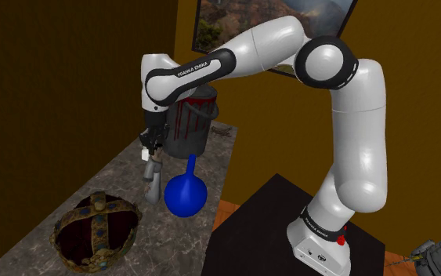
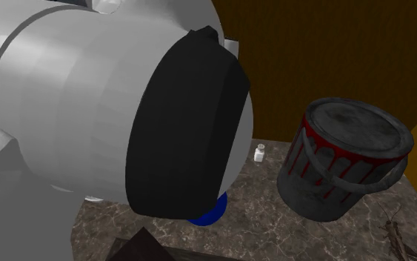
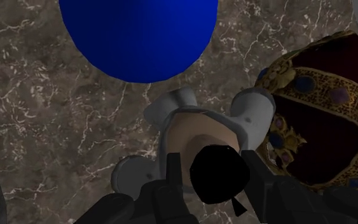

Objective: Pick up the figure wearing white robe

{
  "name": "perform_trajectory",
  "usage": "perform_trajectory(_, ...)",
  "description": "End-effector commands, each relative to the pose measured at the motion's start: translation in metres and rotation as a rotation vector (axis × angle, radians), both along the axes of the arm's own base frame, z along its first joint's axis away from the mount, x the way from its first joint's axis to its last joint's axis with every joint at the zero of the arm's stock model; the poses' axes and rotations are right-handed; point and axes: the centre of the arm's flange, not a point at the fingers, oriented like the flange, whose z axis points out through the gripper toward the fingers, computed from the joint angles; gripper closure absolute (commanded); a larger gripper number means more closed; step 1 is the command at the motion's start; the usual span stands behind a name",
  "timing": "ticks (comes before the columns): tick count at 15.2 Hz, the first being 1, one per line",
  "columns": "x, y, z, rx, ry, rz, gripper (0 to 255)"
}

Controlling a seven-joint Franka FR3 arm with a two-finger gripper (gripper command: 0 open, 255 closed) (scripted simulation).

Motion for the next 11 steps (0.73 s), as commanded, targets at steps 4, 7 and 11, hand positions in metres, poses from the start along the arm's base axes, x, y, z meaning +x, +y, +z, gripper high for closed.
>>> perform_trajectory(4, 0.001, -0.001, 0.027, 0.000, -0.001, 0.000, 255)
perform_trajectory(7, 0.001, -0.001, 0.043, 0.000, -0.001, 0.000, 255)
perform_trajectory(11, 0.001, -0.001, 0.064, 0.000, -0.001, 0.000, 255)
